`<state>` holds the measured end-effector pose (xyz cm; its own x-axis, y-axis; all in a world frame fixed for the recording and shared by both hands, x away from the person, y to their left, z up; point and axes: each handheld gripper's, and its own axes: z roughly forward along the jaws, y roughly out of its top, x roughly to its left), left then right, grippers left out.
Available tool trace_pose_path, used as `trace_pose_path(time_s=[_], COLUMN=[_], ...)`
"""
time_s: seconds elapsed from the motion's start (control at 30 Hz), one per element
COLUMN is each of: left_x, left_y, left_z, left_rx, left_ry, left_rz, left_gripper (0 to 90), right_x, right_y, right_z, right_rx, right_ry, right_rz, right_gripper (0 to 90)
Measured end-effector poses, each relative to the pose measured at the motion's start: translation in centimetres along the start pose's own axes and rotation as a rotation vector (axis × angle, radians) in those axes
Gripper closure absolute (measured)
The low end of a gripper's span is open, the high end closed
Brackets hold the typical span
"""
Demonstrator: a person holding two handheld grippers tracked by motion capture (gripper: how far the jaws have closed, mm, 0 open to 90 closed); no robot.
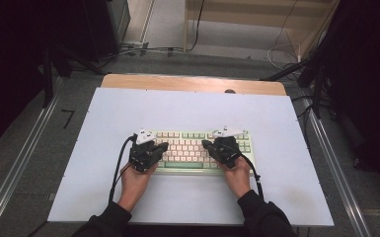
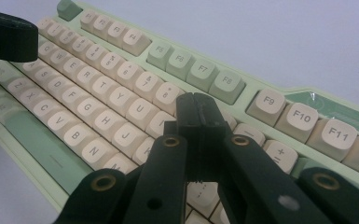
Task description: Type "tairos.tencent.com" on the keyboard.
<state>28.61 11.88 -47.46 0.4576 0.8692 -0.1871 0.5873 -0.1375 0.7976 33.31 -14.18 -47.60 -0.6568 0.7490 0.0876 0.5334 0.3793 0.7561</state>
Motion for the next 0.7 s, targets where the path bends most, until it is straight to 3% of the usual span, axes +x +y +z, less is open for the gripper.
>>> trace_pose_path(time_s=[0.7], left_x=[0.47], left_y=[-0.55], left_z=[0.59], left_rx=[0.058], left_ry=[0.038], left_rz=[0.015], left_gripper=[90.0], right_x=[-0.06], right_y=[-0.04], right_z=[-0.11], right_rx=[-0.004], right_ry=[-0.007], right_rz=[-0.001], right_gripper=[87.3])
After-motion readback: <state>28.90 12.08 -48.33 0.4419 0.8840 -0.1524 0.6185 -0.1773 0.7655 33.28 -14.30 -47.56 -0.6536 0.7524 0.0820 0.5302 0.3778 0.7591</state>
